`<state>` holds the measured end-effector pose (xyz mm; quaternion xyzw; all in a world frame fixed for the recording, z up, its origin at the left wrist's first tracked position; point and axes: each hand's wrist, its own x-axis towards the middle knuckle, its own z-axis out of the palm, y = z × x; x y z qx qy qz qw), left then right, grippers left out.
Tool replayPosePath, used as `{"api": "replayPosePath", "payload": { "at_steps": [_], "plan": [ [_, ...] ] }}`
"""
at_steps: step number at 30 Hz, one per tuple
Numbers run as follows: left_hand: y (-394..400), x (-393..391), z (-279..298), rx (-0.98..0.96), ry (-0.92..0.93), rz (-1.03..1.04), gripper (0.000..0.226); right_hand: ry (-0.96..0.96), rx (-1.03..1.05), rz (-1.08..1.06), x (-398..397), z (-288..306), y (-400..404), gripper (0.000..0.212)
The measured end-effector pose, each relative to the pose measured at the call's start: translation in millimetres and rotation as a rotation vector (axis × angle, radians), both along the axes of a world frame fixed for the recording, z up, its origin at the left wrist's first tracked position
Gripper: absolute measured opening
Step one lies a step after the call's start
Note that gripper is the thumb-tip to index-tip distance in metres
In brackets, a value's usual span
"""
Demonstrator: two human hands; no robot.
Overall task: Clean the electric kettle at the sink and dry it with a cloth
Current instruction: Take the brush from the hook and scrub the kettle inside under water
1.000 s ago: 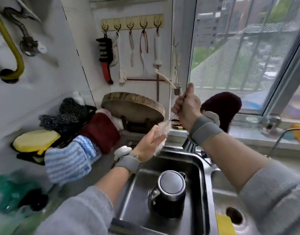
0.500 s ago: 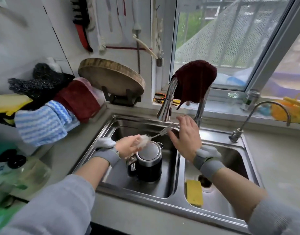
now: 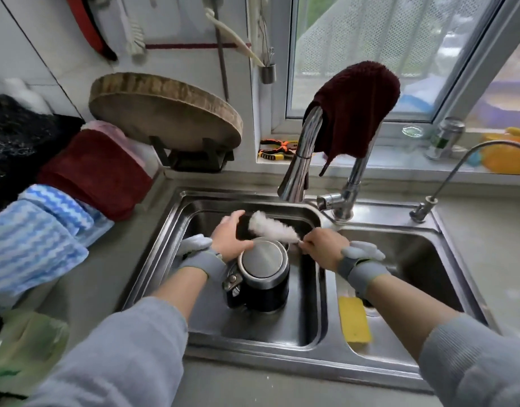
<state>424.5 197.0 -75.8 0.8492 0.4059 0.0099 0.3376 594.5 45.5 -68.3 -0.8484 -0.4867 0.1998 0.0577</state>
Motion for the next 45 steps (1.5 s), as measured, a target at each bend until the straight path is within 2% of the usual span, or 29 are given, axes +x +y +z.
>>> {"api": "replayPosePath", "payload": {
  "at_steps": [2, 5, 8, 11, 15, 19, 22, 26, 30, 33, 39, 44, 45],
  "plan": [
    [9, -11, -26, -0.069, 0.124, 0.125, 0.075, -0.031, 0.041, -0.115, 14, -5, 10, 0.032],
    [8, -32, -60, -0.205, 0.360, 0.064, 0.068, -0.083, 0.152, -0.244, 35, -8, 20, 0.024],
    [4, -41, -89, -0.253, 0.428, -0.014, 0.033, -0.096, 0.220, -0.338, 48, -17, 35, 0.027],
    [-1, -36, -108, -0.297, 0.346, 0.028, 0.028, -0.108, 0.234, -0.361, 54, -30, 47, 0.033],
    [-11, -30, -111, -0.330, 0.288, 0.133, 0.032, -0.124, 0.218, -0.303, 60, -38, 57, 0.030],
    [-6, -11, -93, -0.413, 0.094, 0.284, 0.032, -0.113, 0.306, -0.323, 64, -32, 56, 0.024],
    [2, 3, -73, -0.403, -0.014, 0.417, 0.043, -0.092, 0.328, -0.327, 67, -25, 55, 0.029],
    [12, 5, -54, -0.395, -0.086, 0.522, 0.050, -0.052, 0.292, -0.278, 70, -24, 58, 0.021],
    [17, 5, -37, -0.343, -0.131, 0.566, 0.049, 0.052, 0.212, -0.188, 69, -29, 67, 0.028],
    [21, 7, -29, -0.343, -0.193, 0.599, 0.044, 0.101, 0.139, -0.179, 77, -22, 69, 0.023],
    [25, 2, -29, -0.393, -0.204, 0.621, 0.043, 0.115, 0.324, -0.217, 63, -18, 59, 0.023],
    [23, -1, -29, -0.393, -0.192, 0.581, 0.040, 0.218, 0.362, -0.292, 51, -9, 57, 0.015],
    [23, -1, -29, -0.389, -0.192, 0.575, 0.039, 0.286, 0.378, -0.327, 49, -8, 58, 0.012]
  ]
}}
